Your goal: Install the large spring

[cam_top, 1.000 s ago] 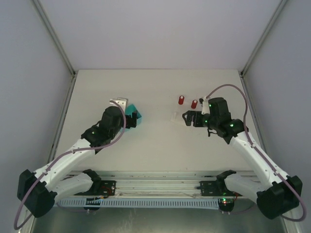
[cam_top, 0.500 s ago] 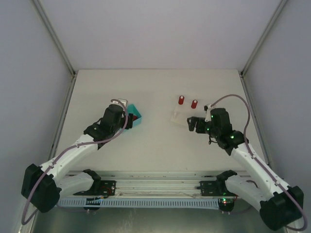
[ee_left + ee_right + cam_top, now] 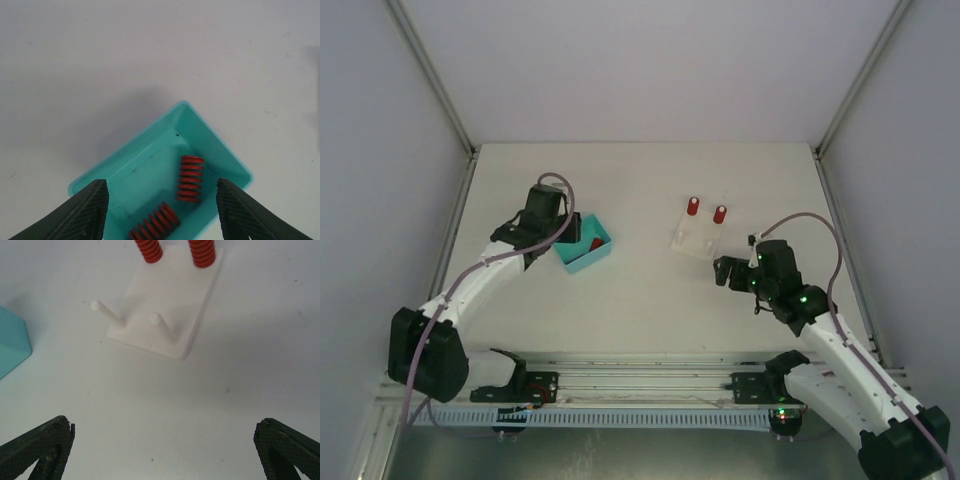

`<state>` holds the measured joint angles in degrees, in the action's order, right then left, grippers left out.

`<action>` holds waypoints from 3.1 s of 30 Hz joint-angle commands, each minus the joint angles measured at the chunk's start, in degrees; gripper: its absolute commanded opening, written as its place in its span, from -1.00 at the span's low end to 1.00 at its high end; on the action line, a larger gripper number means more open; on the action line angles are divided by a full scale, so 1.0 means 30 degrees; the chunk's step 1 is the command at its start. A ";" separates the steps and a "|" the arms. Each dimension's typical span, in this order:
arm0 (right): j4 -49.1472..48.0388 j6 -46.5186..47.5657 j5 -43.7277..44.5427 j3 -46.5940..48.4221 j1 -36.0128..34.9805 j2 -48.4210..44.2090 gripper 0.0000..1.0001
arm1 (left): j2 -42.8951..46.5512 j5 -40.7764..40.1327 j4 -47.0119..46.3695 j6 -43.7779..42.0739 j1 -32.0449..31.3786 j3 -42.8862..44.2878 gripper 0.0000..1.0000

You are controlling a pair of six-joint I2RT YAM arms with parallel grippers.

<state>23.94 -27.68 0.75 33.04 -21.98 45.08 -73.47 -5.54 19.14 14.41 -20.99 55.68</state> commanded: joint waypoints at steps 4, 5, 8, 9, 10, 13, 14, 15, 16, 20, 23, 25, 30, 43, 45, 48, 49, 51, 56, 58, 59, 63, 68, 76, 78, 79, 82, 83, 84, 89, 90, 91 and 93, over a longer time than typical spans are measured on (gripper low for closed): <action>0.3774 0.0054 0.2135 0.2114 -0.0116 -0.0175 0.99 | -0.2659 0.3235 0.2041 -0.2825 0.1001 0.2105 0.10; 0.4273 -0.0046 0.2303 0.2431 -0.0116 -0.0127 0.99 | -0.3146 0.3610 0.2357 -0.3265 0.1063 0.2352 0.05; 0.5748 -0.0506 0.3110 0.3483 -0.0130 -0.0001 0.99 | -0.4313 0.4243 0.3295 -0.4315 0.1154 0.3103 -0.08; 0.6234 -0.0614 0.3388 0.3910 -0.0132 0.0053 0.99 | -0.4657 0.4344 0.3598 -0.4407 0.1203 0.3326 -0.12; 0.6569 -0.0671 0.3540 0.4242 -0.0132 0.0079 0.99 | -0.5029 0.4400 0.3903 -0.4513 0.1198 0.3501 -0.16; 0.6983 -0.0761 0.3646 0.5188 -0.0115 0.0278 0.99 | -0.5782 0.5280 0.4202 -0.5042 0.1226 0.3936 -0.24; 0.7208 -0.0818 0.3729 0.5423 -0.0116 0.0385 1.00 | -0.5972 0.5436 0.4275 -0.5131 0.1226 0.4148 -0.25; 0.7548 -0.0883 0.3916 0.5720 -0.0116 0.0570 1.00 | -0.6190 0.5610 0.4354 -0.5186 0.1254 0.4332 -0.26; 0.7791 -0.0906 0.4133 0.5980 -0.0116 0.0854 1.00 | -0.6415 0.5848 0.4404 -0.5193 0.1255 0.4458 -0.26; 0.8415 -0.0709 0.4530 0.6679 -0.0132 0.1467 1.00 | -0.7123 0.6875 0.4552 -0.5085 0.1230 0.4844 -0.25; 0.8452 -0.0770 0.4622 0.6742 -0.0116 0.1355 1.00 | -0.7708 0.7194 0.4212 -0.4927 0.1228 0.4764 -0.25; 0.8510 -0.0819 0.4833 0.6665 -0.0118 0.1117 1.00 | -0.8183 0.7274 0.4155 -0.4893 0.1241 0.4911 -0.25; 0.9020 -0.0771 0.5764 0.6599 -0.0116 0.0639 1.00 | -0.9105 0.6869 0.4451 -0.5042 0.1248 0.5159 -0.24; 0.9332 -0.1795 0.5261 0.6246 -0.0130 0.0143 1.00 | -1.0410 0.5913 0.3815 -0.5973 0.1223 0.4854 -0.11; 0.9387 -0.2077 0.5160 0.6266 -0.0123 0.0114 1.00 | -1.0906 0.5584 0.3911 -0.6074 0.1219 0.5203 -0.11; 0.9494 -0.2245 0.5168 0.6457 -0.0121 0.0132 1.00 | -1.1505 0.5453 0.4000 -0.6248 0.1252 0.5752 -0.12; 0.9569 -0.2296 0.5220 0.6516 -0.0116 0.0107 1.00 | -1.1602 0.5370 0.3931 -0.6307 0.1266 0.5822 -0.13; 0.9731 -0.2357 0.5269 0.6615 -0.0141 0.0042 1.00 | -1.1768 0.5168 0.3784 -0.6356 0.1253 0.5894 -0.15; 1.0120 -0.2495 0.5450 0.6839 -0.0145 -0.0210 1.00 | -1.1708 0.5051 0.3412 -0.6278 0.1258 0.5848 -0.30; 1.0152 -0.2561 0.5507 0.6830 -0.0127 -0.0288 1.00 | -1.1613 0.5119 0.3259 -0.6295 0.1256 0.5748 -0.33; 1.0179 -0.2570 0.5544 0.6830 -0.0143 -0.0330 1.00 | -1.1590 0.5149 0.3220 -0.6346 0.1256 0.5689 -0.35; 1.0181 -0.2709 0.5522 0.6884 -0.0144 -0.0236 1.00 | -1.1658 0.5057 0.3175 -0.6474 0.1263 0.5437 -0.39; 1.0331 -0.2605 0.5597 0.6874 -0.0145 -0.0027 0.99 | -1.1927 0.4913 0.3112 -0.6439 0.1256 0.5164 -0.31; 1.0358 -0.2312 0.5927 0.6859 -0.0138 -0.0172 0.99 | -1.1915 0.4662 0.3181 -0.6418 0.1256 0.5328 -0.44; 1.0389 -0.2160 0.5930 0.6977 -0.0119 -0.0114 0.99 | -1.1778 0.4659 0.3358 -0.6408 0.1254 0.5611 -0.51; 1.0450 -0.1996 0.5868 0.7064 -0.0138 -0.0027 0.99 | -1.1669 0.4674 0.3441 -0.6415 0.1255 0.5720 -0.55; 1.1001 -0.1644 0.5540 0.7415 -0.0134 0.0548 0.99 | -1.1270 0.4634 0.3673 -0.6373 0.1257 0.6142 -0.64; 1.1160 -0.1602 0.5373 0.7529 -0.0136 0.0748 0.99 | -1.1107 0.4590 0.3711 -0.6330 0.1256 0.6244 -0.66; 1.1250 -0.1611 0.5176 0.7598 -0.0159 0.0916 0.99 | -1.0955 0.4541 0.3767 -0.6299 0.1256 0.6356 -0.68; 1.1018 -0.1771 0.4451 0.7571 -0.0145 0.0906 1.00 | -1.0160 0.4447 0.3815 -0.6059 0.1220 0.6649 -0.75; 1.1008 -0.1892 0.4460 0.7578 -0.0130 0.0837 0.99 | -1.0013 0.4453 0.3824 -0.6016 0.1218 0.6655 -0.75; 1.1062 -0.2120 0.4487 0.7626 -0.0143 0.0825 0.98 | -0.9866 0.4454 0.3880 -0.5967 0.1225 0.6696 -0.76; 1.1254 -0.2496 0.4301 0.7861 -0.0146 0.0926 0.97 | -0.9524 0.4455 0.3996 -0.5801 0.1225 0.6794 -0.77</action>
<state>55.86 -33.23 14.94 54.68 -22.20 48.16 -104.92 7.92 29.78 -4.10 -17.34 72.88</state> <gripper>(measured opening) 0.992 0.321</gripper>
